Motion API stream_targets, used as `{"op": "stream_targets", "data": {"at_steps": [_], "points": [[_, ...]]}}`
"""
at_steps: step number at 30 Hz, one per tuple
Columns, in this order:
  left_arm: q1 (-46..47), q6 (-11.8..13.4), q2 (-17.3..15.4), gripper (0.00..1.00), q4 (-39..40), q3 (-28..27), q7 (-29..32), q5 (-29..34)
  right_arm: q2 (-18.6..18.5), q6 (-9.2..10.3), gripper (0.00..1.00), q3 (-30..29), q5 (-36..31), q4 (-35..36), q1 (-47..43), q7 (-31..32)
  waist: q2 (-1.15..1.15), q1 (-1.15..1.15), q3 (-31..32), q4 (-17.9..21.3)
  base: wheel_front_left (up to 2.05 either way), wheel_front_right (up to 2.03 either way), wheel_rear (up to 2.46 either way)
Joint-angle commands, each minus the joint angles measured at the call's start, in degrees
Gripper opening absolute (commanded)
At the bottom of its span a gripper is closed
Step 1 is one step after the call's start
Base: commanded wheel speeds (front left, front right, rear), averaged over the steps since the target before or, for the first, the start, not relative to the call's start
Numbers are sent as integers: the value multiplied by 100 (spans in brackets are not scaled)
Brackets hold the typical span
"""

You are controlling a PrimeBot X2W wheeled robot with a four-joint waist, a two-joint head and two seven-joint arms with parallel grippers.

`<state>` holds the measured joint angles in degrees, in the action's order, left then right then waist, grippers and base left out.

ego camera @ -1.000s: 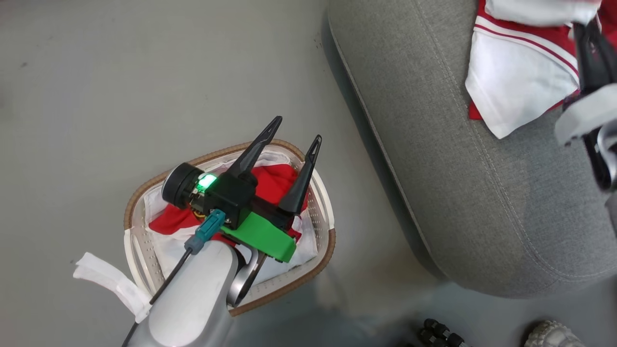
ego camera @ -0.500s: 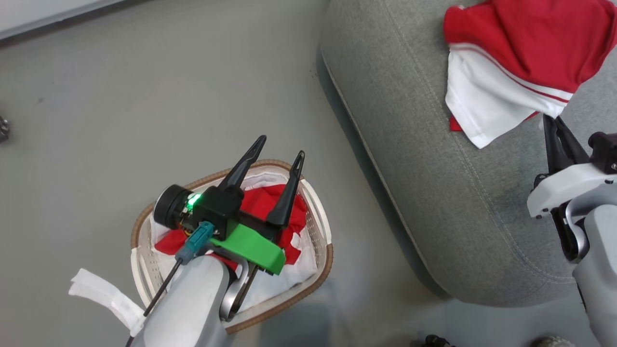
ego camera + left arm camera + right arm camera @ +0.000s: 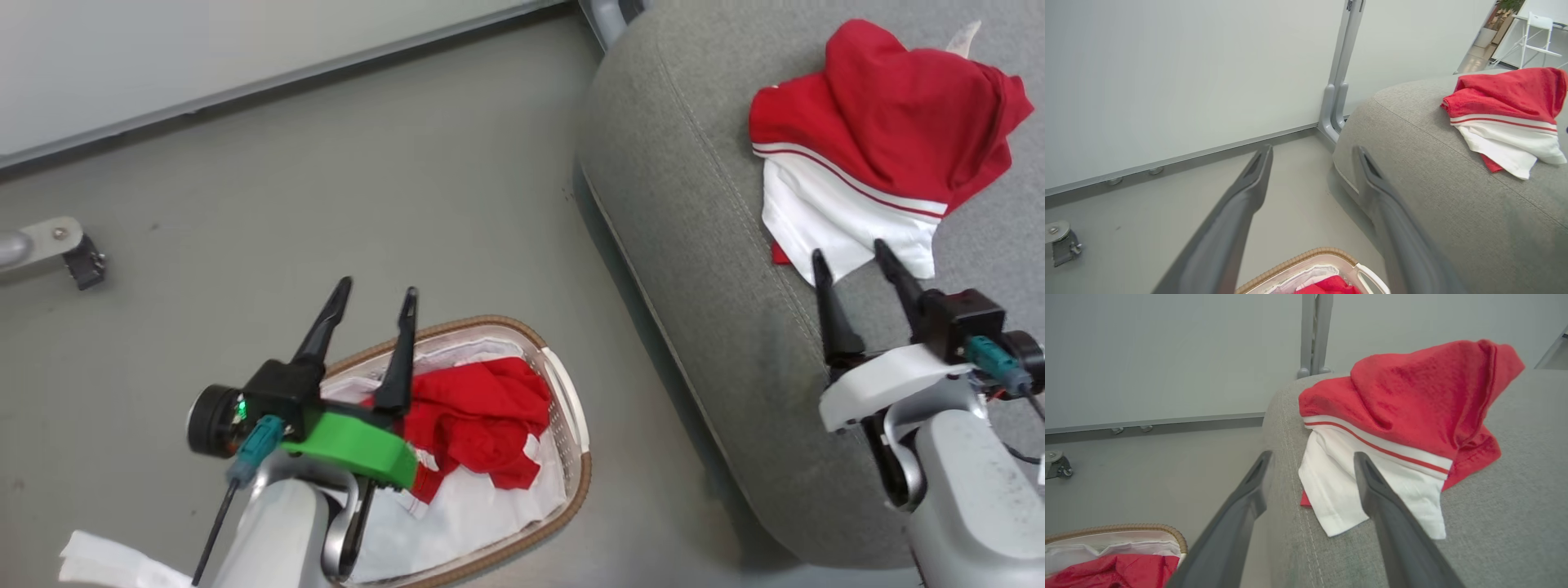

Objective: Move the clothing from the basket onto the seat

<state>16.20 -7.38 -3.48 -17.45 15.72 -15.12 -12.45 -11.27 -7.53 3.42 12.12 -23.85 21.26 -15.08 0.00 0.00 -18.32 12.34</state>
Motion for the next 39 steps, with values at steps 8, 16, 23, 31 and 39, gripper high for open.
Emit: {"op": "stream_targets", "data": {"at_steps": [8,16,23,31,39], "points": [[-545,252,54,100,-7,-874,-5,235,297,8,100,269,-126,320,-264,-12,0,0,580,-606,0,0,0],[-952,518,54,100,-32,-1182,-5,-9,428,8,100,355,-182,398,-517,-12,0,0,903,-1026,0,0,0],[-1347,557,53,100,-150,-1316,-5,-107,514,7,100,318,-148,377,-855,-12,0,0,1181,-1308,0,0,0],[-1757,517,53,100,-144,-1470,-5,-165,549,8,100,328,-270,460,-1203,-12,0,0,1489,-1415,0,0,0],[-1926,453,53,100,-165,-1444,-5,-237,611,8,100,374,-253,421,-1374,-12,0,0,1600,-1424,0,0,0]]}}
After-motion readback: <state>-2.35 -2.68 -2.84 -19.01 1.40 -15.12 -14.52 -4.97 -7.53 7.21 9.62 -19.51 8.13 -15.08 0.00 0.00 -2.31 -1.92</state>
